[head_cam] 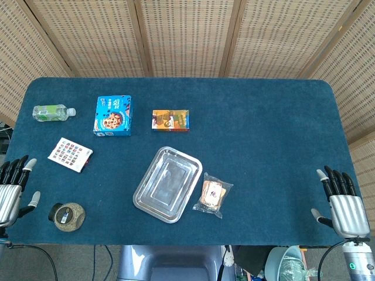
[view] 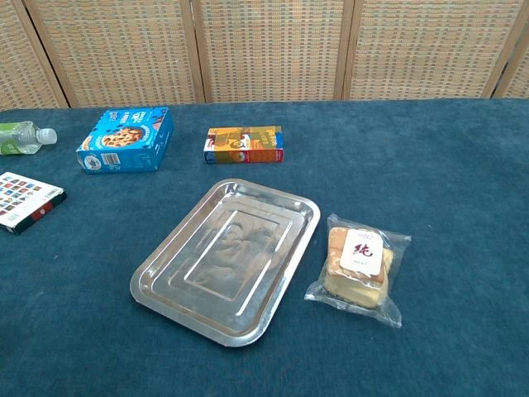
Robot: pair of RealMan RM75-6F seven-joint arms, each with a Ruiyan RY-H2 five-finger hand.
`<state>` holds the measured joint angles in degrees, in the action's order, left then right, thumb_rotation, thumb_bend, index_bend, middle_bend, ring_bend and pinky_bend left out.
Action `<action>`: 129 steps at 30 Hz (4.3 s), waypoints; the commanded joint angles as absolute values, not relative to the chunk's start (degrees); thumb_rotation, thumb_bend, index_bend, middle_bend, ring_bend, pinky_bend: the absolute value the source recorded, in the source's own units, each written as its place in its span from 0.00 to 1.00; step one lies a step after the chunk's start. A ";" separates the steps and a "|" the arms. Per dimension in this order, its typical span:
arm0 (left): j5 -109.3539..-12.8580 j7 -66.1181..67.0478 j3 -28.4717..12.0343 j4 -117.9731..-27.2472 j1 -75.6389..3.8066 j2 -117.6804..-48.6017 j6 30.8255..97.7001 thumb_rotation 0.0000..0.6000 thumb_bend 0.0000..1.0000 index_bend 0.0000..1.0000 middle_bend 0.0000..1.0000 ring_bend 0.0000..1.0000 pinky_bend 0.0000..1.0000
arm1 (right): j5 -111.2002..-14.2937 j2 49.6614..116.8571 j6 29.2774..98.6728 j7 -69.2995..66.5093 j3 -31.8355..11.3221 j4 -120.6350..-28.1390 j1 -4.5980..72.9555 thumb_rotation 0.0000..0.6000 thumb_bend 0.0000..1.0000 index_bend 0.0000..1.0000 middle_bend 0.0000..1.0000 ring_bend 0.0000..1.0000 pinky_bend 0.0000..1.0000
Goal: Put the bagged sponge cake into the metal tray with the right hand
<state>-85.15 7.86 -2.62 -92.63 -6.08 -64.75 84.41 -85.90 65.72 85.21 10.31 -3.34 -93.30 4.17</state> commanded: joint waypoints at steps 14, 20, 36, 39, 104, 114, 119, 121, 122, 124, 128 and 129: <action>-85.44 7.28 -2.39 -92.54 -5.77 -64.54 84.88 1.00 0.42 0.00 0.00 0.00 0.00 | -85.31 65.90 84.32 10.20 -3.33 -92.99 4.41 1.00 0.22 0.00 0.00 0.00 0.00; -85.37 7.16 -2.46 -92.54 -5.65 -64.38 85.12 1.00 0.42 0.00 0.00 0.00 0.00 | -85.42 65.75 84.33 10.06 -3.34 -93.18 4.44 1.00 0.21 0.00 0.00 0.00 0.00; -84.12 7.46 -2.66 -92.57 -5.57 -64.58 84.56 1.00 0.42 0.00 0.00 0.00 0.00 | -88.28 64.86 78.98 5.62 -1.72 -94.79 7.39 1.00 0.22 0.00 0.00 0.00 0.00; -83.75 8.15 -2.79 -92.43 -5.86 -64.88 84.02 1.00 0.42 0.00 0.00 0.00 0.00 | -90.98 64.42 76.67 5.47 -0.26 -95.06 8.79 1.00 0.22 0.00 0.00 0.00 0.00; -78.55 11.14 -3.84 -90.46 -7.39 -66.57 80.56 1.00 0.42 0.00 0.00 0.00 0.00 | -63.91 75.68 45.62 45.61 -2.96 -110.01 40.05 1.00 0.22 0.00 0.00 0.00 0.00; -77.98 10.72 -3.90 -90.02 -7.59 -66.59 79.87 1.00 0.42 0.00 0.00 0.00 0.00 | -61.00 78.73 45.33 45.63 -2.33 -107.42 44.09 1.00 0.22 0.00 0.00 0.00 0.00; -77.33 10.11 -4.01 -89.52 -7.62 -66.65 79.39 1.00 0.42 0.00 0.00 0.00 0.00 | -59.82 79.97 44.74 44.28 -2.19 -105.19 45.61 1.00 0.22 0.00 0.00 0.00 0.00; -77.01 10.13 -4.12 -89.33 -7.73 -66.73 79.15 1.00 0.42 0.00 0.00 0.00 0.00 | -59.99 80.47 43.98 43.00 -2.18 -103.89 46.32 1.00 0.22 0.00 0.00 0.00 0.00; -76.92 10.14 -4.14 -89.28 -7.75 -66.76 79.08 1.00 0.42 0.00 0.00 0.00 0.00 | -60.21 80.58 43.74 42.44 -2.16 -103.45 46.55 1.00 0.22 0.00 0.00 0.00 0.00; -76.73 10.13 -4.19 -89.22 -7.80 -66.78 78.95 1.00 0.42 0.00 0.00 0.00 0.00 | -60.83 80.75 43.48 41.31 -2.07 -102.61 46.87 1.00 0.22 0.00 0.00 0.00 0.00; -76.10 9.99 -4.40 -89.04 -7.90 -66.76 78.58 1.00 0.42 0.00 0.00 0.00 0.00 | -61.98 80.80 43.03 39.01 -1.80 -101.26 47.31 1.00 0.22 0.00 0.00 0.00 0.00; -75.98 9.93 -4.42 -88.97 -7.91 -66.76 78.49 1.00 0.42 0.00 0.00 0.00 0.00 | -62.19 80.77 42.96 38.53 -1.74 -101.10 47.33 1.00 0.22 0.00 0.00 0.00 0.00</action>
<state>-76.02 9.96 -4.40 -89.01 -7.90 -66.76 78.53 -61.77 80.74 43.17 39.17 -1.87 -101.48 47.17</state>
